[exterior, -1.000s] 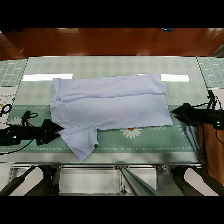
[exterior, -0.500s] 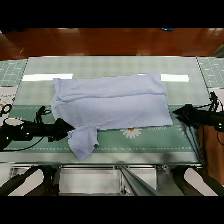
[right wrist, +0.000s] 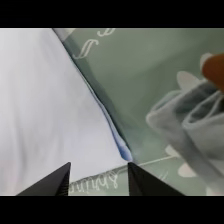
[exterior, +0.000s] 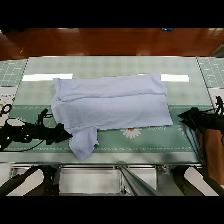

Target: Fold the shirts.

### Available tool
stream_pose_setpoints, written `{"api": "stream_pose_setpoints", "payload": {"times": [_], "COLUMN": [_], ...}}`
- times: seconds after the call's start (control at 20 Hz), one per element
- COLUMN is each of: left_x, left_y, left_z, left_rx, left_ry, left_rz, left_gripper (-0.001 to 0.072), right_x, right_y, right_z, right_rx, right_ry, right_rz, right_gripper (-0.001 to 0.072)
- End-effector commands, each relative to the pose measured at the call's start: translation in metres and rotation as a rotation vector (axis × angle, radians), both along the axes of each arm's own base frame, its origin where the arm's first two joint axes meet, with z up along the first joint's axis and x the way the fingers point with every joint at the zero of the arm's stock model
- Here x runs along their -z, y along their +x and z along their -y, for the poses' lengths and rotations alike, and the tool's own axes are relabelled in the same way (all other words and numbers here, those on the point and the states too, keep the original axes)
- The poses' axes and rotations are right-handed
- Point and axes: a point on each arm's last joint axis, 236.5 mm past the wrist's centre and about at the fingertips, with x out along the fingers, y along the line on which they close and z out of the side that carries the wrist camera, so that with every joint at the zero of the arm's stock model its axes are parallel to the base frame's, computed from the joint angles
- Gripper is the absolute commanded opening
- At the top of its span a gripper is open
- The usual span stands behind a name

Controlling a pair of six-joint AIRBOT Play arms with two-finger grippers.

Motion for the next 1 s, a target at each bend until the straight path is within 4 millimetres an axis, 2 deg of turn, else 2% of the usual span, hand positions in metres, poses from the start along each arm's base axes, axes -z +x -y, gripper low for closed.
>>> {"api": "stream_pose_setpoints", "payload": {"times": [0.0,0.1,0.2,0.3,0.45,0.65,0.7,0.75,0.85,0.95], "left_x": [-0.001,-0.001,0.0,0.001,0.0,0.0,-0.001,-0.004,-0.015,-0.033], "left_y": [0.011,0.012,0.013,0.014,0.015,0.018,0.021,0.026,0.04,0.057], "left_z": [0.004,0.004,0.003,0.002,0.003,0.001,0.001,-0.002,-0.014,-0.03], "left_rx": [-0.029,-0.028,-0.032,-0.037,-0.041,-0.05,-0.049,-0.05,-0.077,-0.11], "left_ry": [0.0,0.001,0.006,0.011,0.009,0.013,0.014,0.018,0.018,0.006], "left_rz": [0.031,0.032,0.036,0.04,0.041,0.049,0.056,0.068,0.094,0.129], "left_gripper": [0.0018,0.0019,0.0019,0.0018,0.0019,0.0019,0.0019,0.0019,0.0019,0.0018], "right_x": [0.014,0.028,0.037,0.04,0.042,0.059,0.059,0.055,0.036,0.015], "right_y": [-0.019,-0.042,-0.047,-0.035,-0.003,0.027,0.033,0.04,0.05,0.056], "right_z": [0.009,0.004,-0.01,-0.021,-0.038,-0.061,-0.066,-0.069,-0.07,-0.063], "right_rx": [-0.008,-0.033,-0.046,-0.066,-0.053,-0.106,-0.136,-0.163,-0.224,-0.265], "right_ry": [-0.048,-0.036,0.009,0.039,0.106,0.129,0.126,0.118,0.107,0.062], "right_rz": [-0.086,-0.178,-0.196,-0.166,-0.078,-0.088,-0.086,-0.072,-0.013,0.032], "right_gripper": [0.0416,0.0416,0.0416,0.0416,0.0415,0.0401,0.0264,0.0031,0.0022,0.0022]}}
